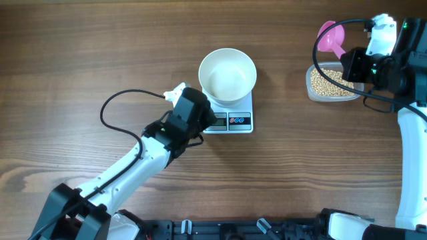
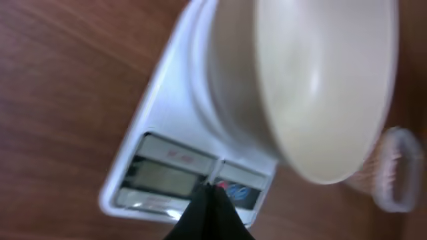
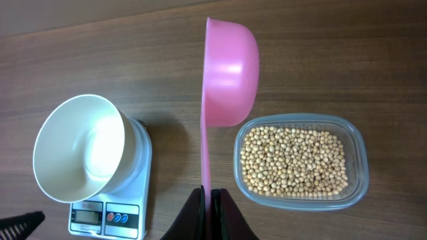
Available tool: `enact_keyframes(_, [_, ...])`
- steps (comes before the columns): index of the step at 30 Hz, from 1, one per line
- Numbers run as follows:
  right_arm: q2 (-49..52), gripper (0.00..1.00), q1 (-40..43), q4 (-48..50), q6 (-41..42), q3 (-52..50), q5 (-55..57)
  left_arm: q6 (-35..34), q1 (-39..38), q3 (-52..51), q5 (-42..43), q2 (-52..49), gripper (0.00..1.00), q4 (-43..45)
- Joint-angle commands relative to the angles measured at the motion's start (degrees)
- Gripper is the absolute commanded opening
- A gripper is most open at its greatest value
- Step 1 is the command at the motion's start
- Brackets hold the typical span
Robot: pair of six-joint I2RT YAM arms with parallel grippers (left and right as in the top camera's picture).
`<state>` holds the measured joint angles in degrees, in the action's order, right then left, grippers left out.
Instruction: Scoop item into bowl and weigh 150g on scale
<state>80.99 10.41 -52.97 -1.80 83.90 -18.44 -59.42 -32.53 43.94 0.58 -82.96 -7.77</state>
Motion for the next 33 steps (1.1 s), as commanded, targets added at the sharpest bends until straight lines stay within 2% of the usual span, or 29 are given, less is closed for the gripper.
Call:
enact_keyframes(1, [-0.7, 0.04, 0.2, 0.0, -1.3, -0.1, -0.9, -4.3, -0.7, -0.6, 3.1, -0.3, 0.04, 3.1])
enact_keyframes(9, [-0.7, 0.04, 0.2, -0.1, -1.3, -0.1, -0.9, -32.0, -0.7, -0.6, 4.3, -0.4, 0.04, -3.8])
enact_keyframes(11, [-0.7, 0.04, 0.2, -0.3, -1.4, -0.1, -0.9, -35.7, -0.7, -0.6, 4.3, -0.4, 0.04, -4.6])
enact_keyframes(19, [-0.7, 0.04, 0.2, -0.4, -2.3, -0.1, -1.0, -36.0, -3.8, -0.6, 3.6, -2.0, 0.04, -4.4])
enact_keyframes(25, [-0.7, 0.04, 0.2, -0.4, -2.3, -0.1, -1.0, -36.1, -6.4, -0.6, 3.5, -7.4, 0.04, 2.2])
enact_keyframes(30, [-0.7, 0.04, 0.2, -0.4, -2.3, -0.1, -1.0, -40.1, -6.7, -0.6, 3.6, -10.7, 0.04, 3.6])
enact_keyframes(33, [-0.7, 0.04, 0.2, -0.4, -2.3, -0.1, -0.9, -40.1, -6.7, -0.6, 3.4, -12.0, 0.04, 7.0])
